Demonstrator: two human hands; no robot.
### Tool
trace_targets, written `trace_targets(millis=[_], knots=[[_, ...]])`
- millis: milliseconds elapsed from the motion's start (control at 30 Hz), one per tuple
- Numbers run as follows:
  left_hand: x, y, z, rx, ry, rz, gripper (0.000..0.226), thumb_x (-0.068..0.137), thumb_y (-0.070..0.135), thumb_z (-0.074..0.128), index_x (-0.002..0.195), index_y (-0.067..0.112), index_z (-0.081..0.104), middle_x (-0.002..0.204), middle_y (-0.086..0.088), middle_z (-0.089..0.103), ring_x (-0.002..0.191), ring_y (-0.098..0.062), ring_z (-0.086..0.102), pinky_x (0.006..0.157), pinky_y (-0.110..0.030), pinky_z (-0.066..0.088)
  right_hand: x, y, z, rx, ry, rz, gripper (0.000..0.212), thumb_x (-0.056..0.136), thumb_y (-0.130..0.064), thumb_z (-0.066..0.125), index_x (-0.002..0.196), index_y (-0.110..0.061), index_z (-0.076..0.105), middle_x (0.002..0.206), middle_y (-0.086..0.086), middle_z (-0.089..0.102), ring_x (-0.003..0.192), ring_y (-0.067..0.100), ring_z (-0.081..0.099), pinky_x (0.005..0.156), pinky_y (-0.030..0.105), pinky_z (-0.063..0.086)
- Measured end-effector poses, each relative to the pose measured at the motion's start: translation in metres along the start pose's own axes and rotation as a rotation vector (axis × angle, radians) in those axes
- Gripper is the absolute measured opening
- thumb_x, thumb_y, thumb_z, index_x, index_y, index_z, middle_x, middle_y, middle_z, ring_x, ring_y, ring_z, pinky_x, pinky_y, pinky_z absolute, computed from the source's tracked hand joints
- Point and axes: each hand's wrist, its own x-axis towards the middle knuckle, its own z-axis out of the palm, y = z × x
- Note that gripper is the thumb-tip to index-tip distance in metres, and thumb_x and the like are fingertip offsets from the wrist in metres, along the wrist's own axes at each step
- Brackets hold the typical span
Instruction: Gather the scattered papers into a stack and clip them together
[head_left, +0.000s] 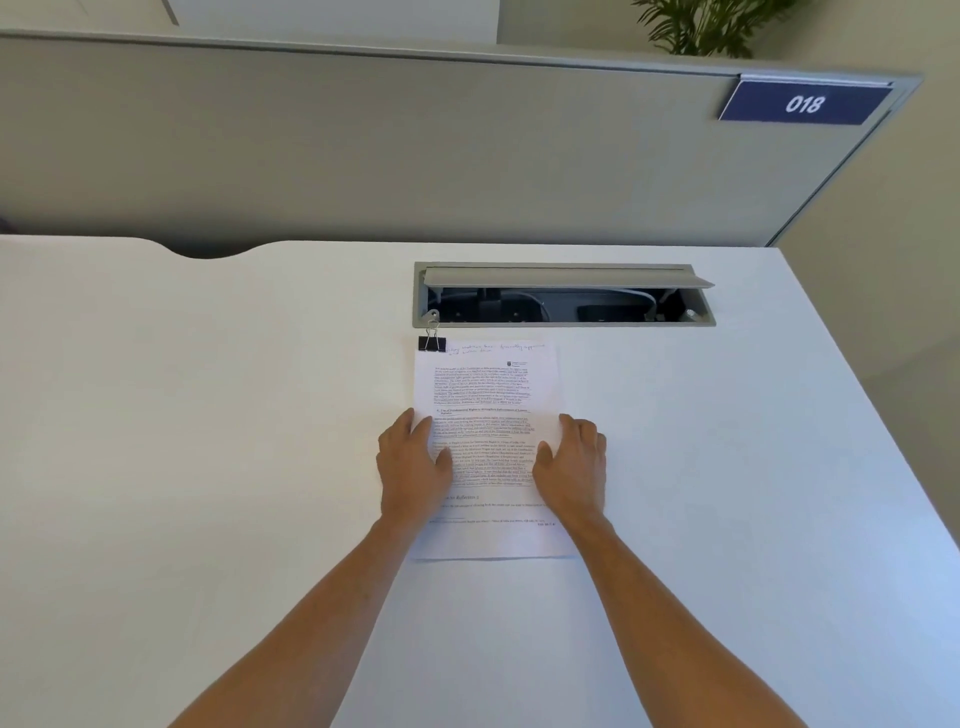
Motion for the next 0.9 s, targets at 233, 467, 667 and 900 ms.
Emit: trace_targets(millis=[233, 467, 667, 900], knots=[[-0.002, 0.001, -0.001, 0.065, -0.063, -0.016, 0.043, 0.088, 0.028, 0.06, 0.126, 0.007, 0.058, 0.135, -0.016, 0.051, 0.126, -0.035, 0.043, 0.102, -0.05, 0.043, 0.0, 0.0, -0.005, -0.089, -0.024, -0.05, 0.044, 0.096, -0.019, 0.051, 0.138, -0.007, 0.046, 0.137, 0.015, 0.047, 0.126, 0.031, 0.042, 0.104, 0.039, 0.038], [-0.007, 0.001, -0.008, 0.108, 0.06, 0.116, 0.052, 0.096, 0.034, 0.053, 0.136, 0.001, 0.05, 0.152, -0.017, 0.039, 0.144, -0.031, 0.03, 0.117, -0.041, 0.024, -0.005, 0.006, -0.002, -0.212, 0.139, -0.23, 0.039, 0.097, -0.035, 0.052, 0.127, -0.011, 0.059, 0.128, 0.01, 0.061, 0.118, 0.031, 0.055, 0.103, 0.046, 0.038], [-0.015, -0.01, 0.004, 0.317, -0.04, 0.146, 0.084, 0.093, 0.065, 0.019, 0.153, 0.006, 0.016, 0.163, -0.011, 0.011, 0.151, -0.026, 0.0, 0.121, -0.046, -0.001, -0.003, 0.008, 0.004, -0.34, 0.081, -0.322, 0.07, 0.097, -0.057, 0.028, 0.145, -0.008, 0.043, 0.15, 0.011, 0.046, 0.143, 0.028, 0.036, 0.12, 0.05, 0.012], [-0.022, -0.013, 0.001, 0.38, -0.103, 0.183, 0.091, 0.089, 0.071, 0.015, 0.155, 0.01, 0.001, 0.164, -0.007, 0.0, 0.151, -0.022, -0.009, 0.121, -0.047, -0.008, -0.006, 0.017, 0.0, -0.391, -0.064, -0.336, 0.087, 0.094, -0.067, 0.016, 0.157, -0.009, 0.003, 0.166, 0.008, 0.006, 0.153, 0.023, -0.002, 0.122, 0.047, -0.01]])
